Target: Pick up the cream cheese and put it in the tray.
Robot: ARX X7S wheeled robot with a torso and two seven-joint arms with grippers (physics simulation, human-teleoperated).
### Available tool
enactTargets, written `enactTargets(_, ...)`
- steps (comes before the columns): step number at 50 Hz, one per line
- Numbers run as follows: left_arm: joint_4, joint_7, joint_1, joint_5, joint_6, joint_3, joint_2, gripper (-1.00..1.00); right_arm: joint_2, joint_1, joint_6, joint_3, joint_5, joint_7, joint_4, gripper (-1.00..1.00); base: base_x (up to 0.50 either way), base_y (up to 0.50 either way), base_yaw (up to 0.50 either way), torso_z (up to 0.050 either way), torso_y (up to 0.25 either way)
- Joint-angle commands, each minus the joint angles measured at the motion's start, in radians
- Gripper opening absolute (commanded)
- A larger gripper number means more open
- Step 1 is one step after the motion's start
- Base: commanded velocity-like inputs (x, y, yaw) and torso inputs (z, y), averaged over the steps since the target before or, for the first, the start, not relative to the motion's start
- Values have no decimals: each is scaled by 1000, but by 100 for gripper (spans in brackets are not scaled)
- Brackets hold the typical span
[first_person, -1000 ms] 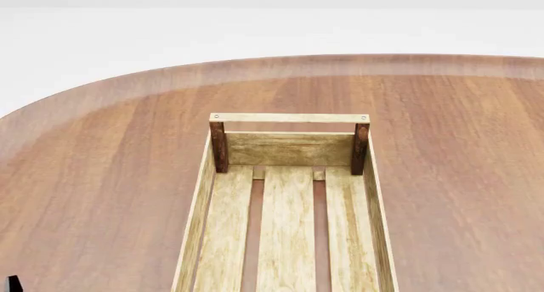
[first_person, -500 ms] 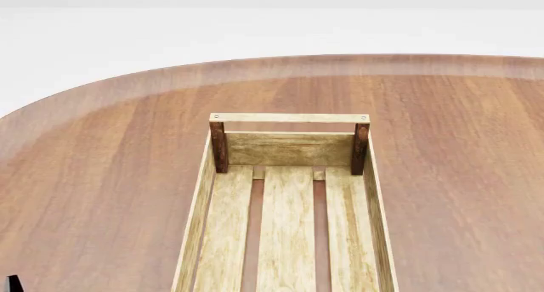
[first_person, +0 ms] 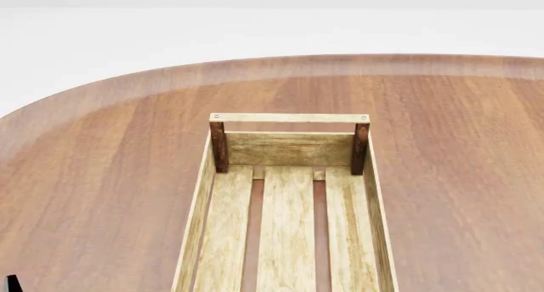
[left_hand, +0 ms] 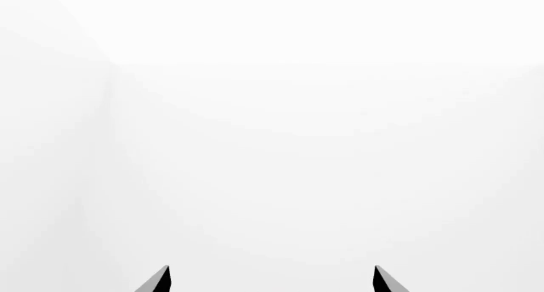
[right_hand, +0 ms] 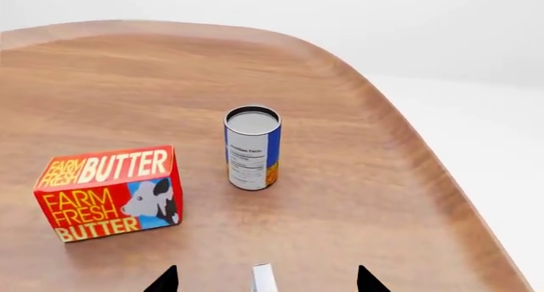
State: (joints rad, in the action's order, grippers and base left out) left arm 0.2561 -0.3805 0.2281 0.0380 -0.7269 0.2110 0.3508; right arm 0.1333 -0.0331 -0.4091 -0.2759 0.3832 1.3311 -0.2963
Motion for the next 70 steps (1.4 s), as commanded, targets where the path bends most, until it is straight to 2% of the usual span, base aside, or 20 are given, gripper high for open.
enactTargets(1, 7, -4, 0, -3, 5, 2, 1, 100, 6, 4, -1, 0, -9, 11, 29, 100, 0, 0, 0, 0, 0)
enactTargets(58, 47, -20, 4, -20, 39, 15, 11, 100, 24, 34, 33, -21, 7, -2, 172, 100, 0, 0, 0, 0, 0)
enactTargets(70, 46, -23, 3, -18, 39, 17, 15, 100, 23, 49, 21, -32, 66, -45, 211, 100, 0, 0, 0, 0, 0)
